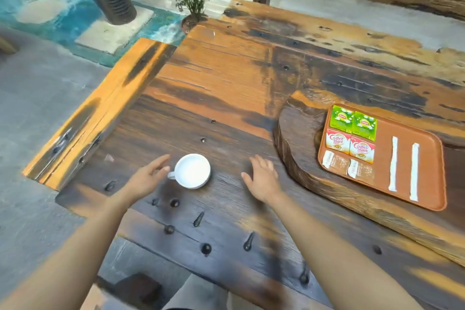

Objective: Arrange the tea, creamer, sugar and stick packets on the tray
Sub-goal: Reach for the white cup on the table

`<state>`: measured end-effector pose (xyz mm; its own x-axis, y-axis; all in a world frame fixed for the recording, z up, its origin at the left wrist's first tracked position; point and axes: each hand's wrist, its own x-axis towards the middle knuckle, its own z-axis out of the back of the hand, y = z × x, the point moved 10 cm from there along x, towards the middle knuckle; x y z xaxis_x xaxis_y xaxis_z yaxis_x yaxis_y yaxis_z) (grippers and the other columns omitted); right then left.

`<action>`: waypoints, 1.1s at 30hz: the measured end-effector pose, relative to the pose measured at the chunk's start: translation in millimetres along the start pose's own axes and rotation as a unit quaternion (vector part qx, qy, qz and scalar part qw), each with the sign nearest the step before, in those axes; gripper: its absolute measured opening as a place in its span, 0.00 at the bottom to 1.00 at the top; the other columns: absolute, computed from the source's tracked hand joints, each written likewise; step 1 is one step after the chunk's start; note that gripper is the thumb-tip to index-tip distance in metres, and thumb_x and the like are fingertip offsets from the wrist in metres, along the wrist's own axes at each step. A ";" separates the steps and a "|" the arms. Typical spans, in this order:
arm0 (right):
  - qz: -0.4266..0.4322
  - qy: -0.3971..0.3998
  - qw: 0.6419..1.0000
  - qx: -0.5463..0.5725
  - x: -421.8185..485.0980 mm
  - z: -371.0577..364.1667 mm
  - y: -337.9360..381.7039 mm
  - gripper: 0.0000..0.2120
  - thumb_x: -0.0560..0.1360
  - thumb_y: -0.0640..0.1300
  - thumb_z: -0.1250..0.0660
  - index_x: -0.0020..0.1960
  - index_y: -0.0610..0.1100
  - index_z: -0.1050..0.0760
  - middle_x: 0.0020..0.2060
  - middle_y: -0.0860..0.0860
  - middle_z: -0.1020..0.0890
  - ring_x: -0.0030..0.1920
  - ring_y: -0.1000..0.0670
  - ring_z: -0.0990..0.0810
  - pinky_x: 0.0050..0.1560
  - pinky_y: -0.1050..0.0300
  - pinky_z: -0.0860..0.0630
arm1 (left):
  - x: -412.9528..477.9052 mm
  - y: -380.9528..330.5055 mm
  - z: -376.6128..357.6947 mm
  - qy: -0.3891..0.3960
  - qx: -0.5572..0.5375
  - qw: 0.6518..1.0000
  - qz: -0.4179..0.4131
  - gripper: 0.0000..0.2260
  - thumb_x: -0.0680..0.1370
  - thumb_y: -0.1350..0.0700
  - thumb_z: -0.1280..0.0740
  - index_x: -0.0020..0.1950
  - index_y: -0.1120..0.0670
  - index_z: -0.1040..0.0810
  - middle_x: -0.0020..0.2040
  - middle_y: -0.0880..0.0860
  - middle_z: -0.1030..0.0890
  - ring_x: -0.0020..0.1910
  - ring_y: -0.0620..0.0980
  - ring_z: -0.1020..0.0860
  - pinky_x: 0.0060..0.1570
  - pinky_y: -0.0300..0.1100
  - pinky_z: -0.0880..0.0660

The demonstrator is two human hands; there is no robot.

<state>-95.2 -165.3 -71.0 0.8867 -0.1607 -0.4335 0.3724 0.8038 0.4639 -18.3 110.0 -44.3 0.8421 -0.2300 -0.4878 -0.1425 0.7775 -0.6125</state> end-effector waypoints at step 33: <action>0.090 -0.129 0.975 -0.157 -10.2 -42.2 -58.3 0.29 0.78 0.58 0.49 0.75 0.48 0.44 0.75 0.50 0.41 0.76 0.49 0.45 0.73 0.47 0.54 | 66.4 -109.1 -67.3 0.097 -0.380 0.920 -0.023 0.06 0.79 0.64 0.40 0.44 0.59 0.26 0.34 0.53 0.14 0.38 0.46 0.15 0.44 0.35 0.19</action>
<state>-137.6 -186.3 -126.3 0.9846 -0.1062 -0.1389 0.1374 0.9613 0.2387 18.2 -29.5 -51.7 0.7585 -0.4094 -0.5070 -0.4931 0.1482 -0.8573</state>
